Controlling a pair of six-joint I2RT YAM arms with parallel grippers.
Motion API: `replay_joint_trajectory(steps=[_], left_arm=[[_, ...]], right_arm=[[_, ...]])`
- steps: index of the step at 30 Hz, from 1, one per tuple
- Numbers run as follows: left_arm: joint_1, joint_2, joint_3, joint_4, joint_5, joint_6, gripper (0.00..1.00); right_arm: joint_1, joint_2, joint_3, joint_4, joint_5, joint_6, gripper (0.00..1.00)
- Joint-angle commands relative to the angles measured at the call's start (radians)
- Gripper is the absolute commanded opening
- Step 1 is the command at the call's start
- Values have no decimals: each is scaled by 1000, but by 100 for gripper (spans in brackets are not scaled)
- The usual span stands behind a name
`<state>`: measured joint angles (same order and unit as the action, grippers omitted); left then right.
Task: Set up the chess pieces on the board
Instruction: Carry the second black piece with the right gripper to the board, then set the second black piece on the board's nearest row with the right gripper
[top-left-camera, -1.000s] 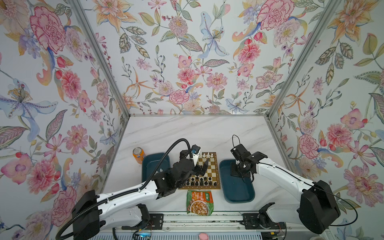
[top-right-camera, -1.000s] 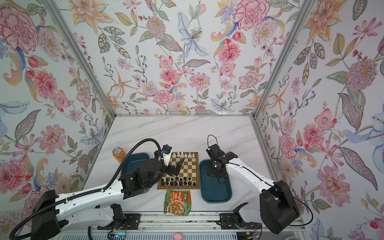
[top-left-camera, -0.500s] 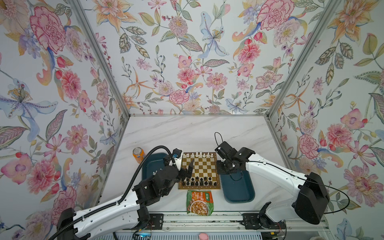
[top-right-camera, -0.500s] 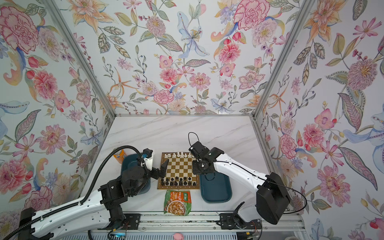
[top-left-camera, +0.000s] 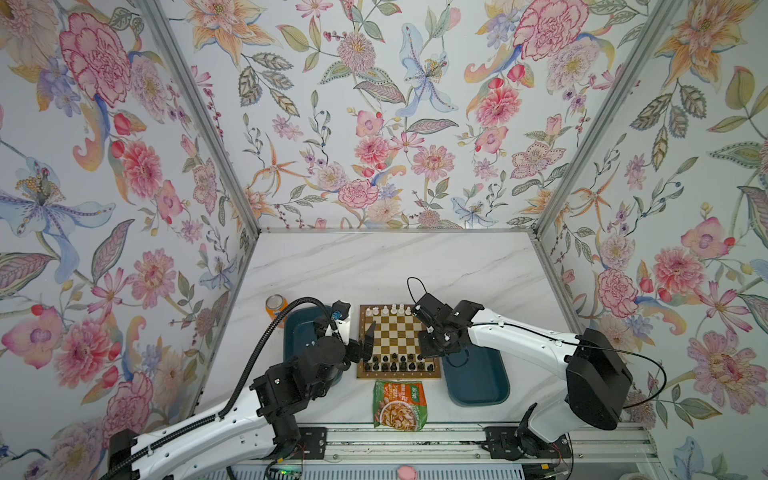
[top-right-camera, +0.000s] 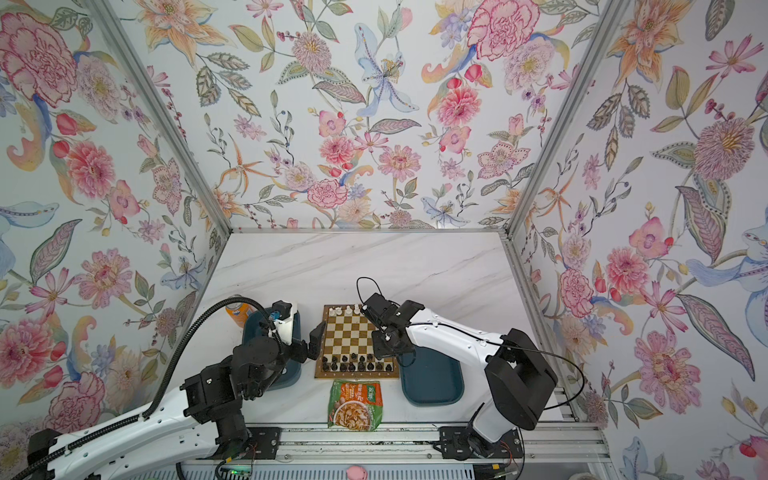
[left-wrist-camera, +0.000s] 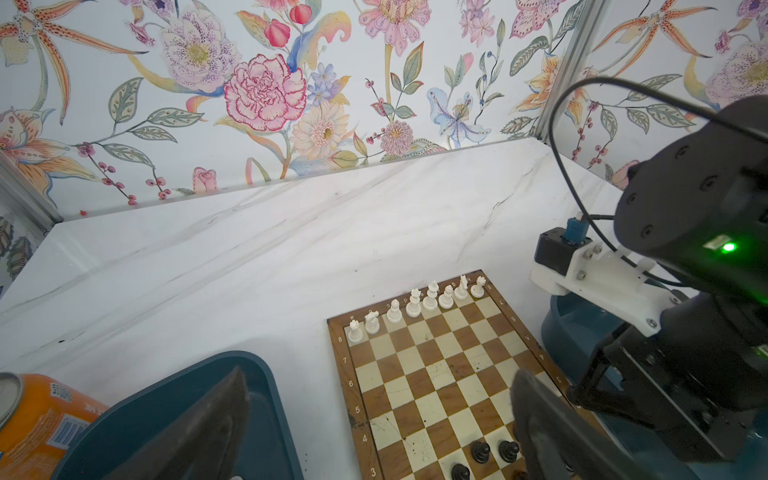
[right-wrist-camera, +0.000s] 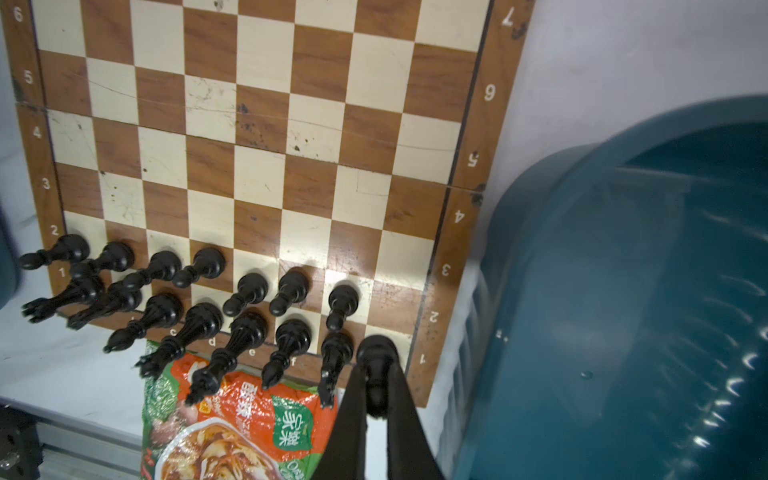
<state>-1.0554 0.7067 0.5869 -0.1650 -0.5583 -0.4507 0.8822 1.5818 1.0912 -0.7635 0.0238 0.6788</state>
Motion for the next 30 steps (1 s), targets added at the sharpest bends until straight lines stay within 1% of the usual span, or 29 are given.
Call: replay_joint_trajectory(steps=[1, 10, 21, 25, 28, 30], left_arm=[[12, -4, 1, -28, -24, 8, 99], [20, 14, 7, -21, -23, 27, 99], [41, 23, -2, -5, -9, 29, 99], [50, 34, 0, 8, -2, 32, 99], [54, 42, 3, 12, 5, 35, 99], [55, 44, 5, 16, 7, 37, 99]], right_arm=[[7, 33, -15, 25, 22, 18, 9], [7, 94, -17, 37, 19, 16, 9], [8, 95, -54, 36, 6, 23, 10], [5, 100, -52, 35, 7, 16, 15], [6, 94, -47, 35, 7, 15, 23], [4, 87, -41, 32, 8, 13, 27]])
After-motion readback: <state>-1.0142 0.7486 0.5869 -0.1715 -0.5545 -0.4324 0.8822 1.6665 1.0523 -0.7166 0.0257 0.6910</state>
